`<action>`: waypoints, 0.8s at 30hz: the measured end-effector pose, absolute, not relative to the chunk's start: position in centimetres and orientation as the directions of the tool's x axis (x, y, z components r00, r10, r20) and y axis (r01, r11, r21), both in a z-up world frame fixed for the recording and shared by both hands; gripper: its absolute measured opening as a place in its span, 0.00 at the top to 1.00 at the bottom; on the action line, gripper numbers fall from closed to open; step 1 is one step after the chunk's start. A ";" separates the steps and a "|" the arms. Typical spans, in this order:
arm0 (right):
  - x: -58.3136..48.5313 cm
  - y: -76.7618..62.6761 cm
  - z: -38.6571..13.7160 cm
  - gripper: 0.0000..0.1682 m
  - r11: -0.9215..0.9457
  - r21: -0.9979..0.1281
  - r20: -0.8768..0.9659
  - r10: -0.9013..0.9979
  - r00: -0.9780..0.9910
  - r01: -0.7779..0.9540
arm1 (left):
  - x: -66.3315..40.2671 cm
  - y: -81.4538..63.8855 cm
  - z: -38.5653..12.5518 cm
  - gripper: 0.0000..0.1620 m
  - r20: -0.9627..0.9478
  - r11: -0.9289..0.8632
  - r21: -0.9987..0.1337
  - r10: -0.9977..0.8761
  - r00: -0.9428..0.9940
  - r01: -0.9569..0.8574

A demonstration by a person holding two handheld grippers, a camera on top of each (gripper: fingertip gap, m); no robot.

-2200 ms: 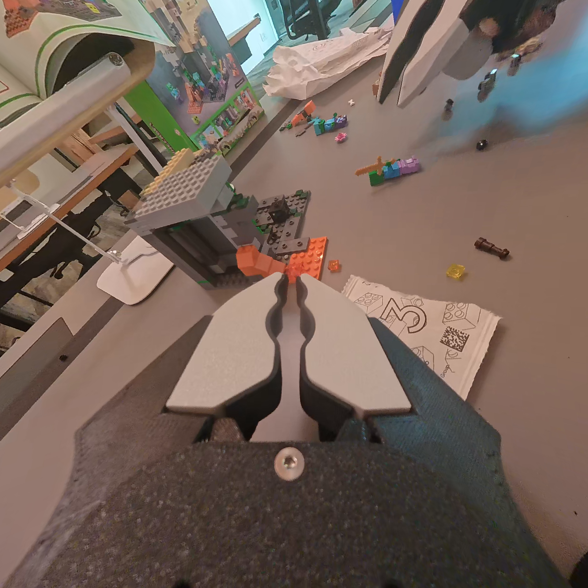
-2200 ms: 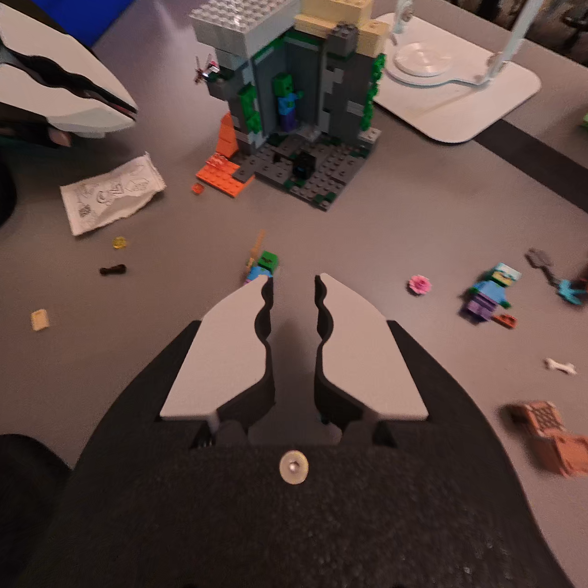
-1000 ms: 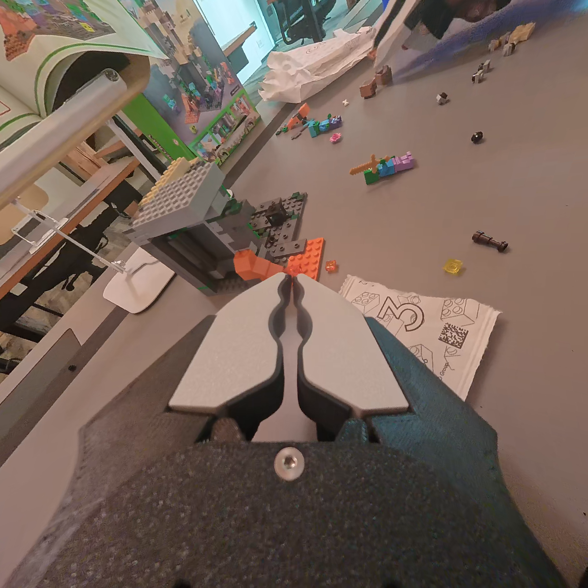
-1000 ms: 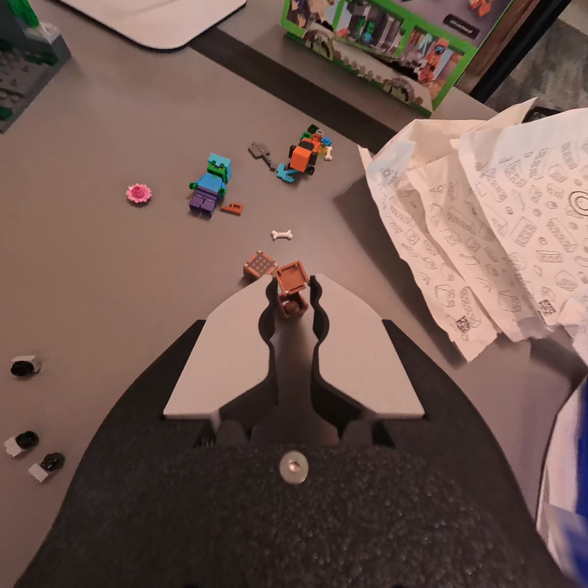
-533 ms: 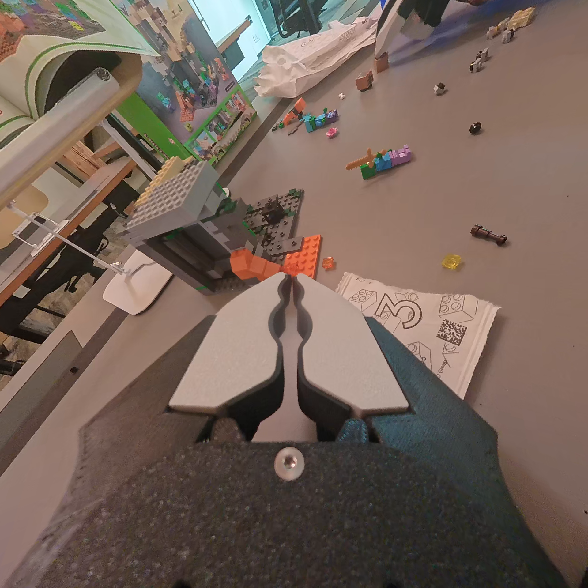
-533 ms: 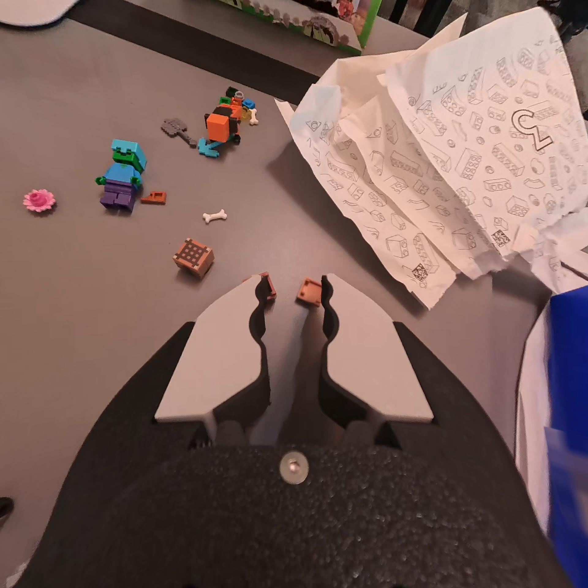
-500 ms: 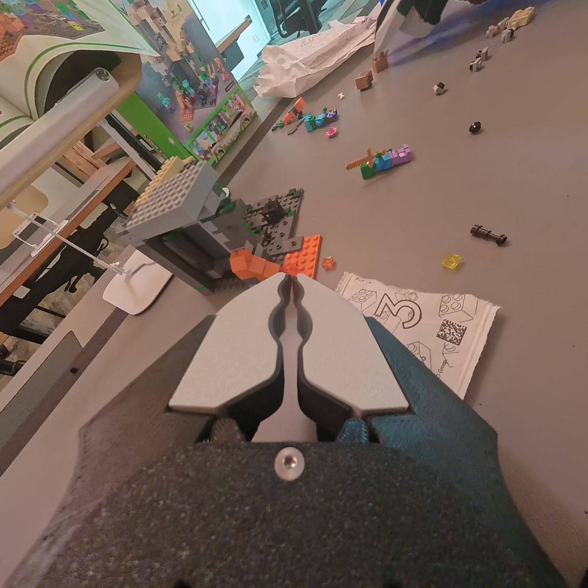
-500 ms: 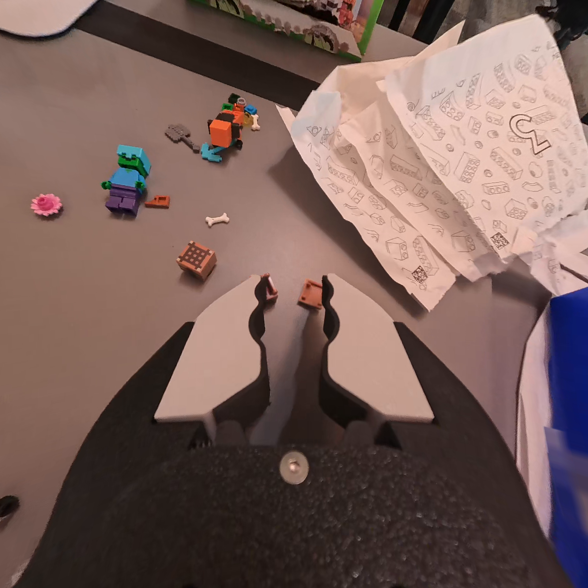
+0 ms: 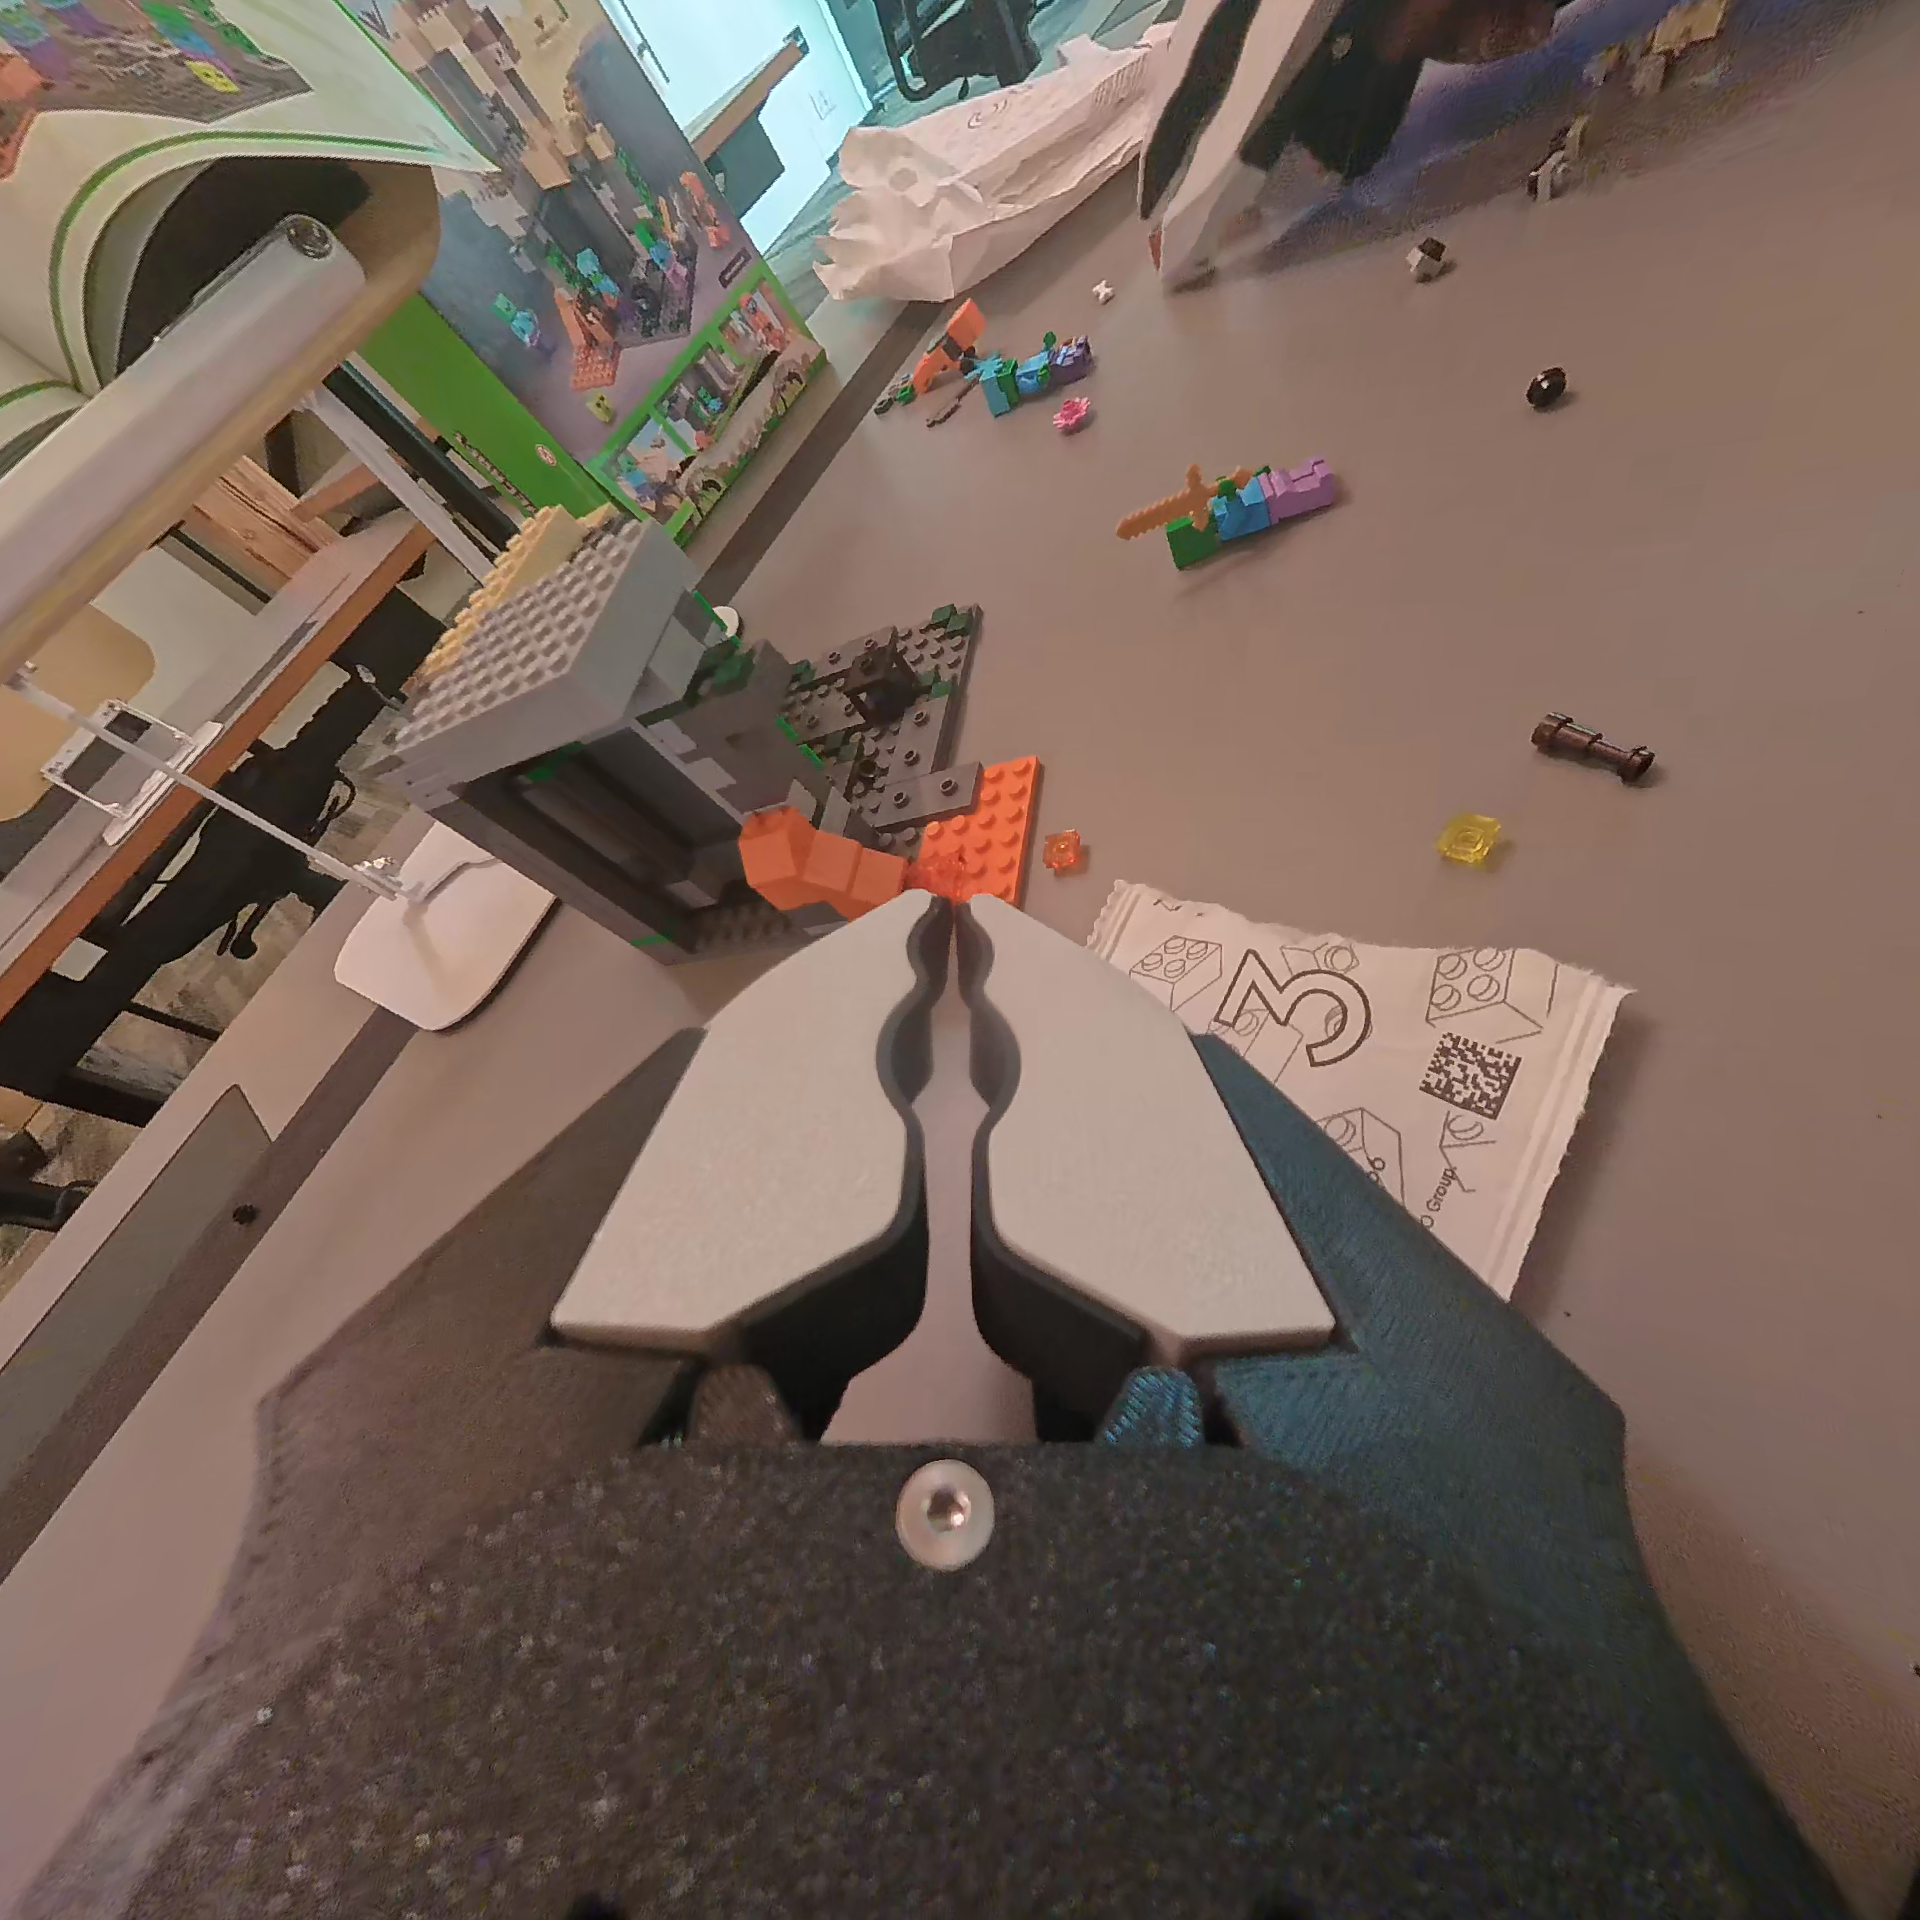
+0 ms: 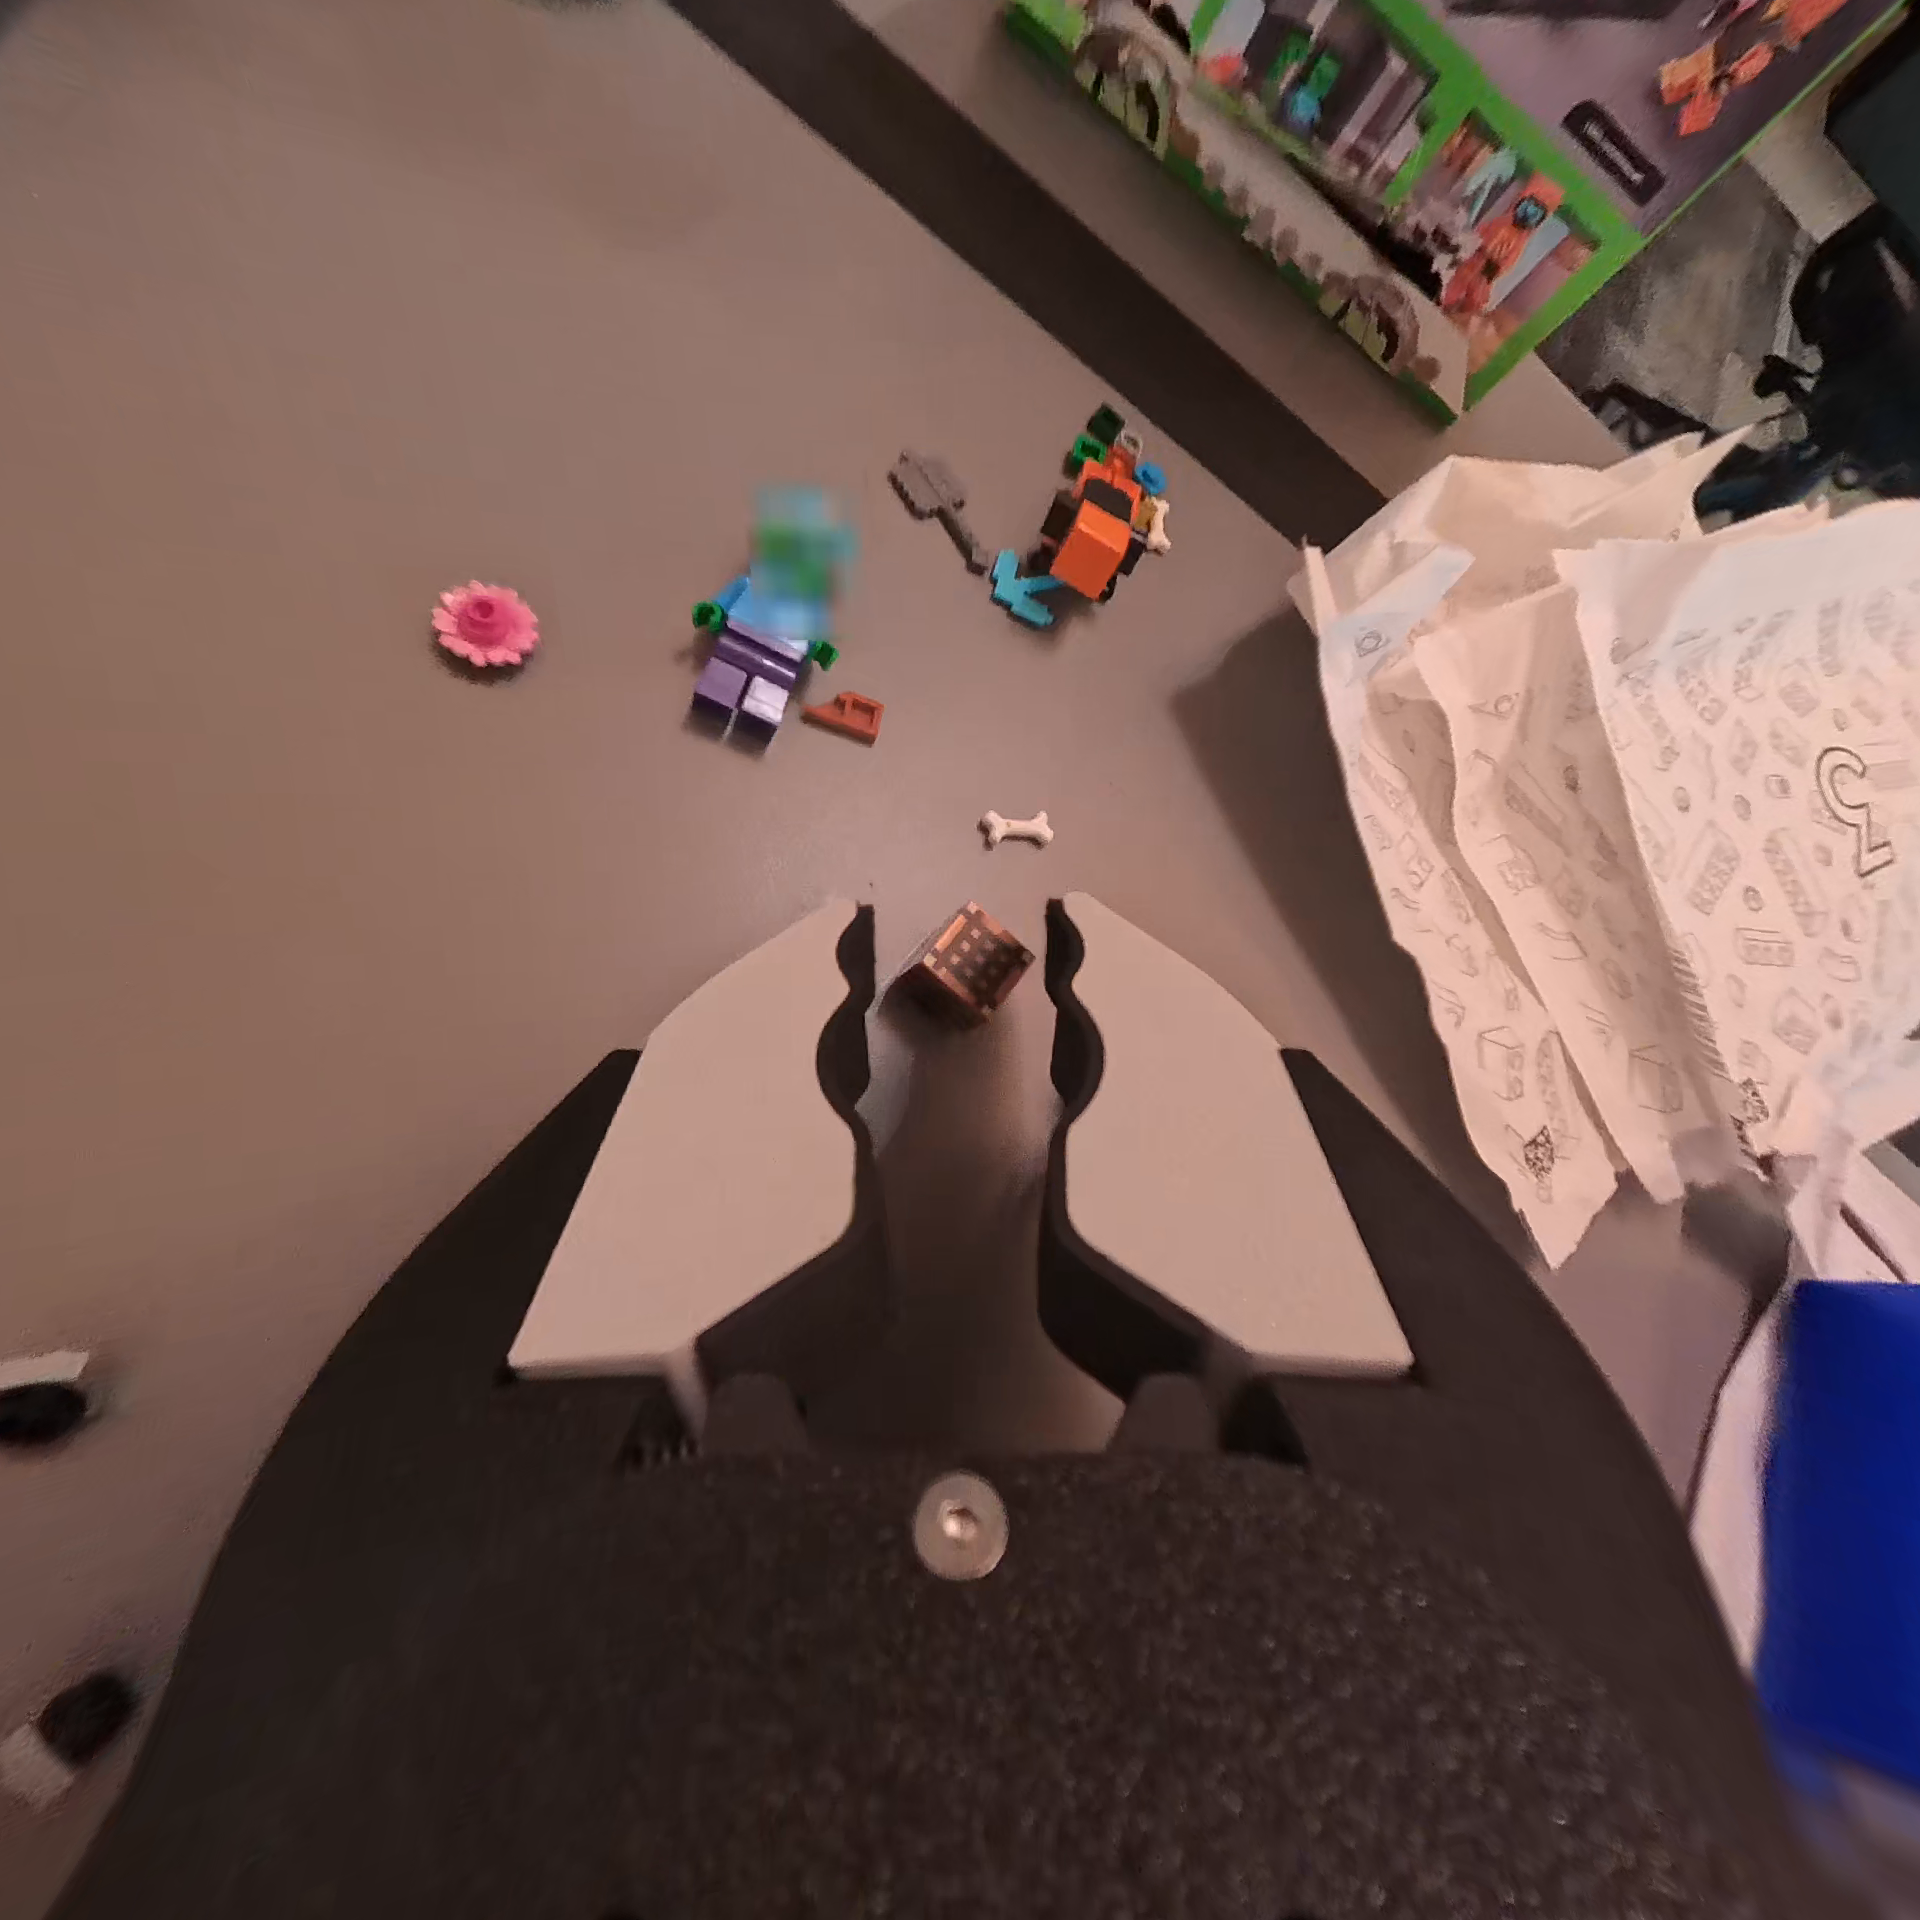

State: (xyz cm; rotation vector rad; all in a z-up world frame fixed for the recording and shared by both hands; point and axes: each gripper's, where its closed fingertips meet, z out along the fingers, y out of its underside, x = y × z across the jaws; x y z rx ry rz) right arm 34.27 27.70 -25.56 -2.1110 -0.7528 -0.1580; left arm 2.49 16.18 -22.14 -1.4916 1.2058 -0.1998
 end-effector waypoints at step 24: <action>39.0 28.1 -23.6 0.89 -0.486 -0.811 0.219 0.265 0.939 0.326 | 2.7 16.0 -22.5 1.00 -0.497 0.190 -0.795 -0.749 0.438 -0.576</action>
